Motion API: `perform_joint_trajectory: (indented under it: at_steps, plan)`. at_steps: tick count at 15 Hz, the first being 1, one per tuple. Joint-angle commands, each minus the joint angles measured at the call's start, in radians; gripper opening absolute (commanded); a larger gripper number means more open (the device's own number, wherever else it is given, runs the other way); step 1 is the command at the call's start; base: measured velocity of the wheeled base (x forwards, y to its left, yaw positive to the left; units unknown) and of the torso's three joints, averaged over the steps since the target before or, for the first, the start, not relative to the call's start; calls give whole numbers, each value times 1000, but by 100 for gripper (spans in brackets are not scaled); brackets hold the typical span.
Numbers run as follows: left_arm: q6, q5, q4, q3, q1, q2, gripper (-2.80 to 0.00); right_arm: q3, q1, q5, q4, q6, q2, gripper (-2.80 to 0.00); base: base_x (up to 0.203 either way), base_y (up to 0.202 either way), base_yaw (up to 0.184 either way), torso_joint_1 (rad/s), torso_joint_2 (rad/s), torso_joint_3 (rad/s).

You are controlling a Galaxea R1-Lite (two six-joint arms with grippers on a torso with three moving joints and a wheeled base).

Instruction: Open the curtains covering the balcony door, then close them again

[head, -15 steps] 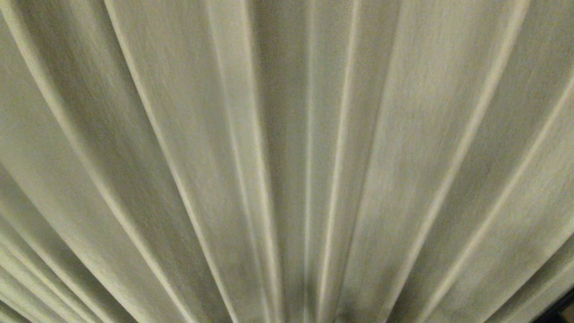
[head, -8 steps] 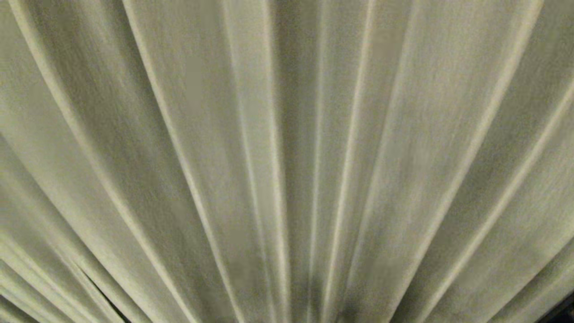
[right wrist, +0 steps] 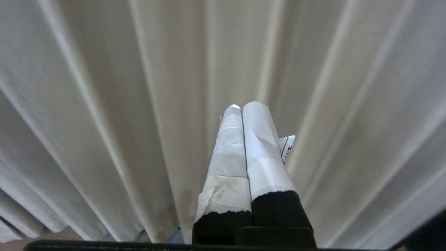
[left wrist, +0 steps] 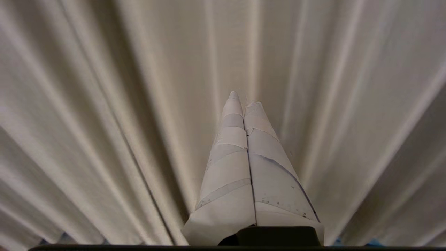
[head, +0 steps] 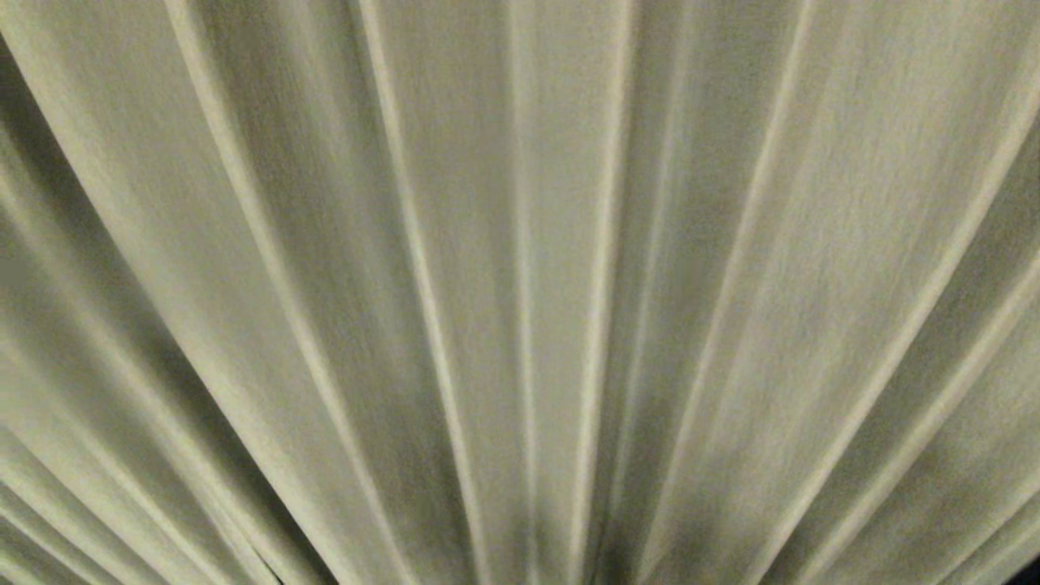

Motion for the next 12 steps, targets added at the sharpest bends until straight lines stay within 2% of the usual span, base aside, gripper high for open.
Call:
perform_joint_trajectory:
  at_steps: [1,12]
  plan:
    - [0,0,0,0,0,0,-280,0,-1,2,0,-2,1,-280,0,188,0,1,2,4]
    - [0,0,0,0,0,0,-280,0,-1,1,0,0,1,-280,0,191,0,3,3,3]
